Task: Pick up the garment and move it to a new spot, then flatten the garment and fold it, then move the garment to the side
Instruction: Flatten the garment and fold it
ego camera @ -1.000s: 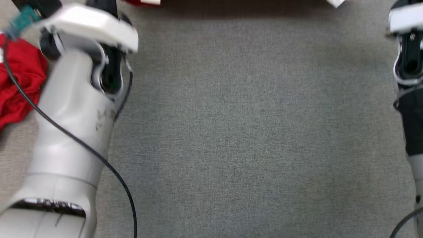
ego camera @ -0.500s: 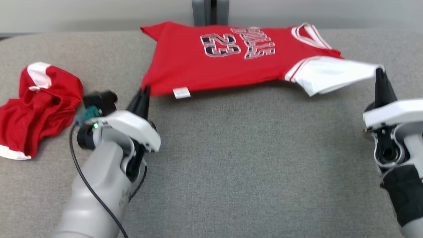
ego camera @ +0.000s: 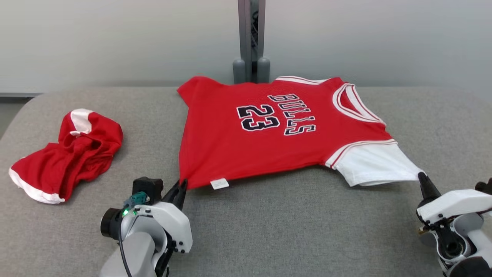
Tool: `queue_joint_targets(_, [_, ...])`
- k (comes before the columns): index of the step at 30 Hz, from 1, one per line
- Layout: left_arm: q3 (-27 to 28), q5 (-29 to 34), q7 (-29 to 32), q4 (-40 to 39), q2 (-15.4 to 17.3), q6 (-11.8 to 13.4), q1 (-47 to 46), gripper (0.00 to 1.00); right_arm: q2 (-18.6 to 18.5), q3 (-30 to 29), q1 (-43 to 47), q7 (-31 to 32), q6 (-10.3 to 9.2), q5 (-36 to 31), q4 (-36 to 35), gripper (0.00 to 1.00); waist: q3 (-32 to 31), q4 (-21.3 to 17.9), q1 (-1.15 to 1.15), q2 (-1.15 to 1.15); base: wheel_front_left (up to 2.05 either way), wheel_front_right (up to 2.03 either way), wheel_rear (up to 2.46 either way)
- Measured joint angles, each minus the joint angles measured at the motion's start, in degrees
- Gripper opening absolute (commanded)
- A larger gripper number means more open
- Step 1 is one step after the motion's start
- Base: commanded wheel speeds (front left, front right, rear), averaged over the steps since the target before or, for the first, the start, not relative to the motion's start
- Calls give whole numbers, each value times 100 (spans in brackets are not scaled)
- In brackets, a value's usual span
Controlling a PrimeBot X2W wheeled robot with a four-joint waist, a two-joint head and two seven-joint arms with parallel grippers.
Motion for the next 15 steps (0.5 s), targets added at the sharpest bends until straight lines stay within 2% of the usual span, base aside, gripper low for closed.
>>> queue_joint_targets(9, [-119,497,-1,-250,110,141,459,0,-225,-129,691,943,1,940,-407,0,-304,64,0,0,0,0,0])
queue_joint_targets(15, [-124,660,-1,-385,169,163,684,0,-356,-118,1030,1336,0,1190,-688,0,-338,33,0,0,0,0,0])
